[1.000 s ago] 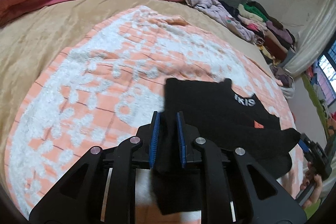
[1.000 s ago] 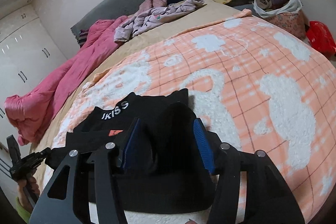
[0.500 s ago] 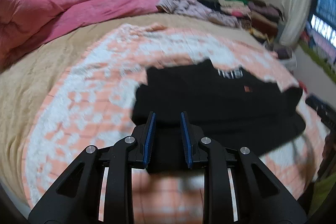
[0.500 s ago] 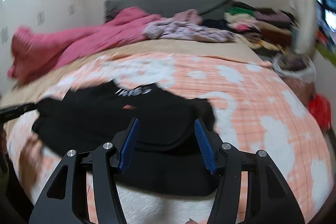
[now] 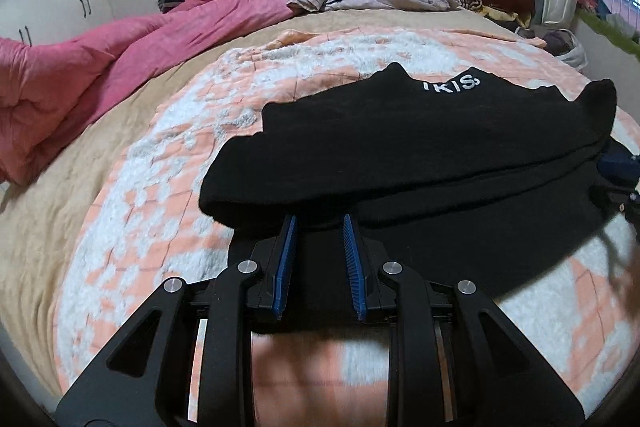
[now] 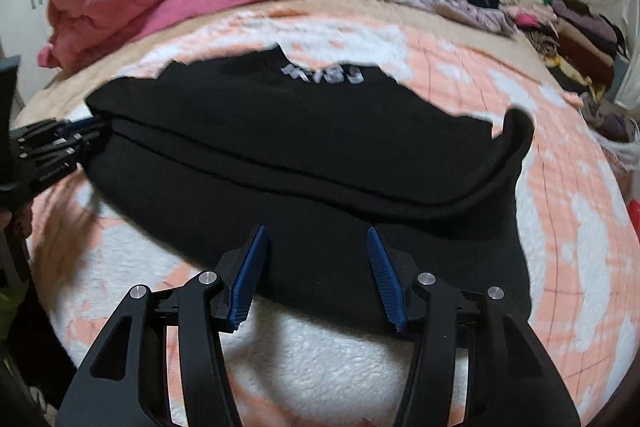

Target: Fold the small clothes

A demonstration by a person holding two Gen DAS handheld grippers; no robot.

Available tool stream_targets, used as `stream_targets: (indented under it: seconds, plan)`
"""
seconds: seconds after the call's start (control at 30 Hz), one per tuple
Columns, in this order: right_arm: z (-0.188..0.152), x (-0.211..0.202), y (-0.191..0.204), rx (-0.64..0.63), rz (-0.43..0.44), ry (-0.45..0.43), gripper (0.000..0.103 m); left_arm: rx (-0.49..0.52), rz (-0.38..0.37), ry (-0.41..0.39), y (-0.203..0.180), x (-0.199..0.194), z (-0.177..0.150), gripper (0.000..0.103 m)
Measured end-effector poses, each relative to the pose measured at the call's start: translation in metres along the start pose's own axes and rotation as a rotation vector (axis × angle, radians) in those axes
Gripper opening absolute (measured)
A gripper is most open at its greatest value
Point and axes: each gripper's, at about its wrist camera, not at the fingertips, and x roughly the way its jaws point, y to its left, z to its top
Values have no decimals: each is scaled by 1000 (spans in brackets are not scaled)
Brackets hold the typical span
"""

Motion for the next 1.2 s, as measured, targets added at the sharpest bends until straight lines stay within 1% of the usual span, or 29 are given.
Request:
stream_targets:
  seconds: [0.13,0.37,0.57,0.73,0.83,0.93,1.03,1.13,1.2]
  plan:
    - [2,3,0,-4,-11,-19,50,4,-1,-22,0,8,10,16]
    - [9,11,-7,25,0,-43,50,16,-33,-12,0,28,30,16]
    - [24,26,-13,32,-14,-42,50,26,-52,-3,0,45,44,16]
    - [40,35,-24,71,-15,-56,50,15,-80,3,4,56,59,16]
    - [52,36,-36,95,-52,-77,50,-16,-108,-12,11,56,70,17]
    - [61,36,-50,138,-70,-102,50,-62,-119,-48,20,52,78,24]
    - [67,36,-65,173,-97,-124,52,-105,-133,-66,32,49,80,26]
    - [67,38,-77,202,-115,-127,52,-131,-129,-69,41,49,80,27]
    - [64,38,-88,229,-133,-125,52,-171,-138,-73,52,49,80,28]
